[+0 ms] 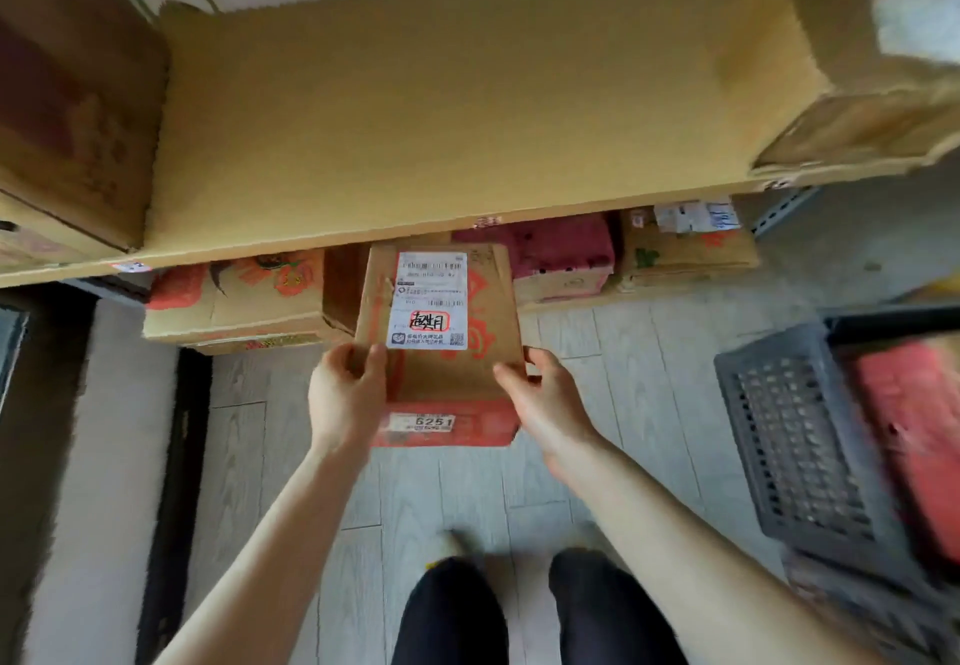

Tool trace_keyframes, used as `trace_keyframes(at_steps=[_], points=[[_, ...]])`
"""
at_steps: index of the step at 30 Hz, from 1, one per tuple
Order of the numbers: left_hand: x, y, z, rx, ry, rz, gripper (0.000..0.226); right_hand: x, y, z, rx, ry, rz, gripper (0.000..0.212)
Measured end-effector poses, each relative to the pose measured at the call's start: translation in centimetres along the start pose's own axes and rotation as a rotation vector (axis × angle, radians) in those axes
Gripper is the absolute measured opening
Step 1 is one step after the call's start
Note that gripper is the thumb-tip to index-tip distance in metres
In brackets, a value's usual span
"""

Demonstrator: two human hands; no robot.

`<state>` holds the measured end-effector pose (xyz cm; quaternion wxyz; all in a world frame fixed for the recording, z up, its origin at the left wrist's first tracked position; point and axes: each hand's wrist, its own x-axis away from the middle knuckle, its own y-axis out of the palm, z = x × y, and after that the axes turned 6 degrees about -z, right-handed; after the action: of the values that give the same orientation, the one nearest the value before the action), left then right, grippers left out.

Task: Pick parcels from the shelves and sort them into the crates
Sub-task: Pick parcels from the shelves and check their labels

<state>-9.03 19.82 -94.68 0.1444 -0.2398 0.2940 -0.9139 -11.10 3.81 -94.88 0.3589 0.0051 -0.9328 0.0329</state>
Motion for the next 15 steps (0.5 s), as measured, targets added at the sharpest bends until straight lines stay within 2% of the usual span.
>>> trace_keyframes(at_steps=[5, 9, 11, 15], points=[[7.9, 3.5, 7.3, -0.126, 0.036, -0.277, 0.013, 8.9, -8.2, -0.7, -0.209, 0.161, 0.26, 0.018], [13.9, 8.6, 11.9, -0.227, 0.153, -0.54, 0.013, 15.3, -14.8, 1.0, -0.434, 0.242, 0.509, 0.013], [17.2, 11.6, 13.5, -0.25, 0.218, -0.668, 0.018, 18.7, -18.0, 2.4, -0.52, 0.269, 0.628, 0.022], [25.4, 16.6, 15.7, -0.34, 0.368, -0.845, 0.026, 25.8, -22.9, 6.6, -0.684, 0.273, 0.817, 0.015]])
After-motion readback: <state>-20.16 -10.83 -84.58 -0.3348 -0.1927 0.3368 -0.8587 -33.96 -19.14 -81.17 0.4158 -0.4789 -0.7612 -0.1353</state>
